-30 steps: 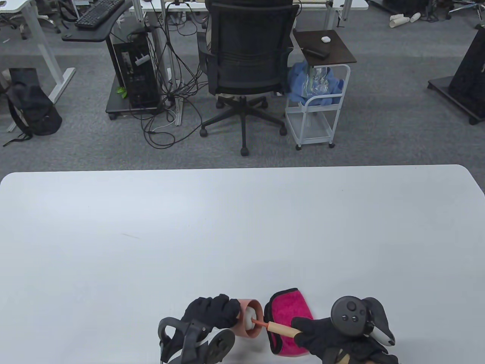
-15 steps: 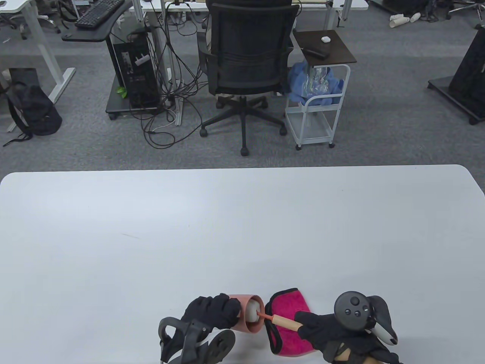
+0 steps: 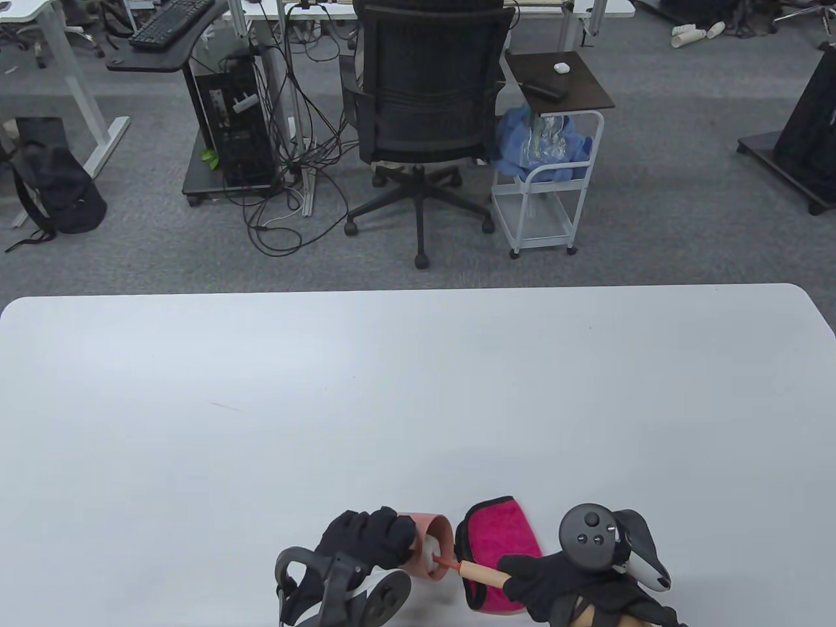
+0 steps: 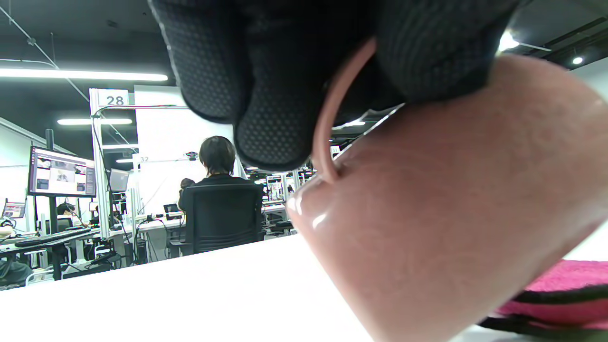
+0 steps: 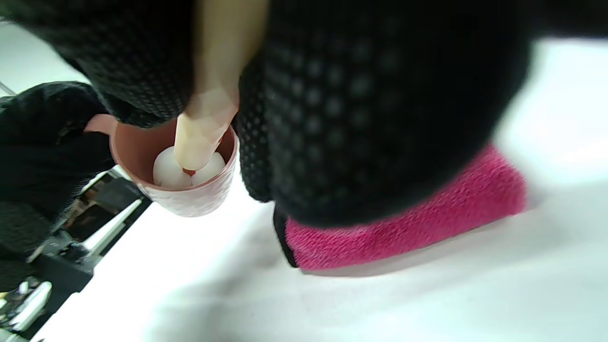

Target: Brush the water cup with the cup brush

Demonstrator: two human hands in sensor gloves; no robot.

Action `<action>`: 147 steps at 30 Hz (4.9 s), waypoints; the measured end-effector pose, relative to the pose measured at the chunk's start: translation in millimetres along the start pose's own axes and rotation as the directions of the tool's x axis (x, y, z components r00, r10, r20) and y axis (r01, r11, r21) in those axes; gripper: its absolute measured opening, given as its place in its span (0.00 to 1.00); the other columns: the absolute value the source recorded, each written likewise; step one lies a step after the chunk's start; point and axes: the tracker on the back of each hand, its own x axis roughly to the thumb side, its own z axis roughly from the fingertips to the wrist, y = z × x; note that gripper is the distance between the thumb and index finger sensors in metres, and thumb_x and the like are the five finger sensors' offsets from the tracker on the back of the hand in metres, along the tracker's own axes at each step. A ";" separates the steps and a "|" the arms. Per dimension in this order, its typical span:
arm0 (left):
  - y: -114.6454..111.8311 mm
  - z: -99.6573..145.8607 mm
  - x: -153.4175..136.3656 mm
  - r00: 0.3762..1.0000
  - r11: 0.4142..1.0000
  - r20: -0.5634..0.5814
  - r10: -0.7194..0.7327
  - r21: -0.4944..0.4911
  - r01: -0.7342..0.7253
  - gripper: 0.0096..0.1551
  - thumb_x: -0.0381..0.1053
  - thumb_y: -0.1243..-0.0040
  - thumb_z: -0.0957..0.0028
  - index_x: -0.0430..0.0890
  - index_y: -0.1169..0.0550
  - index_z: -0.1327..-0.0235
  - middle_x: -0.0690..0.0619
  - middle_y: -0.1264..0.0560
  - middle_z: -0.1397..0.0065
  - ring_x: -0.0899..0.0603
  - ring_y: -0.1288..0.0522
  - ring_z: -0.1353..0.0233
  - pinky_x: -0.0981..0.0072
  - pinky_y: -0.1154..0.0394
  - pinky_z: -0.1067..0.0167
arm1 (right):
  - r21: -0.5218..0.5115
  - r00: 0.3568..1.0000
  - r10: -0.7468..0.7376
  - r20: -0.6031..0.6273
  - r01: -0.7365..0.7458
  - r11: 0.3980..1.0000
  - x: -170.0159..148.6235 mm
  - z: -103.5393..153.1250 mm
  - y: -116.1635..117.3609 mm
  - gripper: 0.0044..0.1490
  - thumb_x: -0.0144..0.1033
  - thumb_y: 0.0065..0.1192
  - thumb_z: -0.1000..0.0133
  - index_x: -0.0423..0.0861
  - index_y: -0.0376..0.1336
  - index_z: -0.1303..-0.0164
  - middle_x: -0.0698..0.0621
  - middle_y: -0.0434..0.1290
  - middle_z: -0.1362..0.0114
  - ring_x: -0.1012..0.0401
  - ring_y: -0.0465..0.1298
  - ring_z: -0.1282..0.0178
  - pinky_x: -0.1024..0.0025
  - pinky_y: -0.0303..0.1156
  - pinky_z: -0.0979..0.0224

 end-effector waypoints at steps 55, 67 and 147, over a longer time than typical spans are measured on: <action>1.3 -1.1 1.3 1.000 1.000 -0.012 -0.018 0.015 0.018 0.22 0.57 0.37 0.59 0.60 0.20 0.50 0.56 0.21 0.41 0.47 0.11 0.48 0.56 0.17 0.40 | -0.010 0.996 -0.063 0.062 0.064 0.998 -2.7 -2.2 -4.9 0.34 0.52 0.67 0.49 0.48 0.70 0.35 0.43 0.85 0.64 0.58 0.82 0.88 0.66 0.77 0.80; 5.7 2.2 -20.6 0.974 0.978 -0.104 0.202 0.081 -0.195 0.22 0.57 0.37 0.57 0.58 0.21 0.49 0.55 0.20 0.42 0.47 0.11 0.49 0.56 0.16 0.42 | -0.040 0.968 -0.214 0.134 0.221 0.974 -20.9 5.1 -25.5 0.35 0.54 0.66 0.49 0.47 0.70 0.36 0.45 0.86 0.66 0.60 0.82 0.88 0.68 0.78 0.80; -12.7 12.2 -68.1 0.658 0.680 -0.176 0.732 0.136 -0.720 0.22 0.57 0.37 0.55 0.58 0.22 0.47 0.54 0.22 0.40 0.47 0.11 0.47 0.56 0.16 0.40 | 0.361 0.930 0.366 -0.036 -0.329 0.872 -30.9 -49.9 52.7 0.68 0.67 0.65 0.49 0.60 0.23 0.23 0.51 0.15 0.18 0.50 0.17 0.15 0.42 0.19 0.18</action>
